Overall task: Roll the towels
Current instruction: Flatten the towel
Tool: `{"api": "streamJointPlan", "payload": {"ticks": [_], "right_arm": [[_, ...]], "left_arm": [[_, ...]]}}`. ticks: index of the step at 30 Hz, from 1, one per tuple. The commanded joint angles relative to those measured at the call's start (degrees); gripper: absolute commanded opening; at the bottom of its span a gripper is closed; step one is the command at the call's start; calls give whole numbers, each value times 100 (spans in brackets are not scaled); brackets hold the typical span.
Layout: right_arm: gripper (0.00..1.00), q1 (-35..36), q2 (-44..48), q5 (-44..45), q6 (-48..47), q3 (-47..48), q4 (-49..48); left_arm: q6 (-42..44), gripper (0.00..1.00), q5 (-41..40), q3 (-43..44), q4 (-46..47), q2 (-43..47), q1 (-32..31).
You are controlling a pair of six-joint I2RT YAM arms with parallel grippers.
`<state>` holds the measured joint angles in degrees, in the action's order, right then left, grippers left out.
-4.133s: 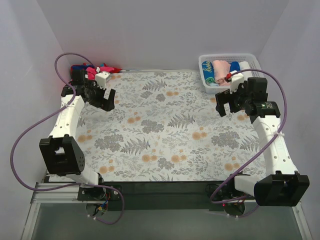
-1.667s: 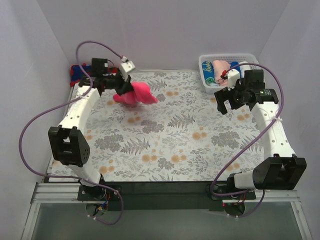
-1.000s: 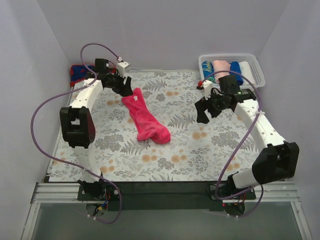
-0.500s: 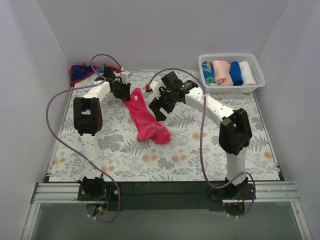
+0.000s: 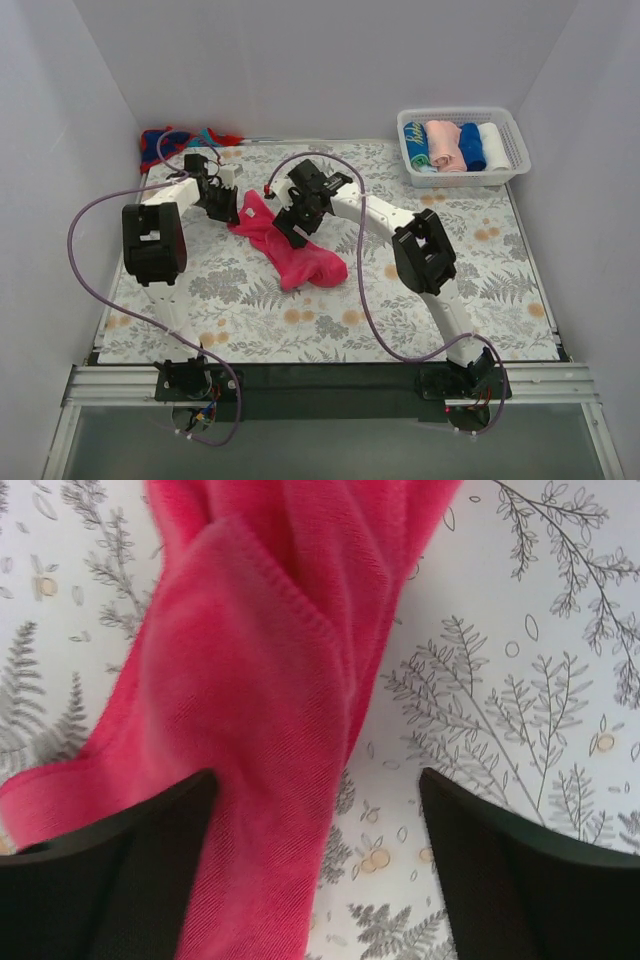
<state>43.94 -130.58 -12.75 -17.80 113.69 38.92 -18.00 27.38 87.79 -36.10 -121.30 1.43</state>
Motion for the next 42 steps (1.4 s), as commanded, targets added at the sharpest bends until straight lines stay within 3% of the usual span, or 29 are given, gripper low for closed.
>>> {"api": "streamJointPlan", "payload": {"ticks": [1,2,5,15,26,28,30,31,32,33,36,39,42], "right_arm": [[65,18,-292,141,32,417,-121],[41,18,-318,159,-30,409,-112],[2,-26,-22,168,-92,181,-77],[1,-1001,2378,-192,-381,-2095,274],[1,-2645,4504,177,-1751,-4985,652],[1,-2680,4760,142,-1867,-5233,652],[11,-2680,4823,-43,-2051,-5313,783],[21,-2680,4849,-26,-2069,-5305,819],[41,-2672,4849,105,-2087,-5278,854],[47,-2689,4867,150,-2130,-5191,976],[53,-2742,5025,142,-2314,-5076,1118],[52,-2838,5148,-95,-2359,-4839,1215],[49,-2891,4973,-201,-2228,-4593,1189]], "left_arm": [[16,0,75,-472,-179,545,94],[-10,0,75,-673,-161,659,103],[7,0,14,-877,-178,827,147],[156,0,22,-1167,-424,1081,630],[551,0,-40,-1994,-854,1811,806],[718,11,118,-1932,-1065,1794,832],[1122,26,557,-1784,-1267,1855,885],[1254,39,689,-1722,-1312,1994,894],[1577,44,873,-1669,-1373,2074,920],[1737,48,1014,-1521,-1513,2240,938],[2456,50,1366,-1292,-1742,2417,955],[2985,46,1805,-1098,-2050,2374,894],[3074,43,1649,-1141,-1788,2321,614]]}}
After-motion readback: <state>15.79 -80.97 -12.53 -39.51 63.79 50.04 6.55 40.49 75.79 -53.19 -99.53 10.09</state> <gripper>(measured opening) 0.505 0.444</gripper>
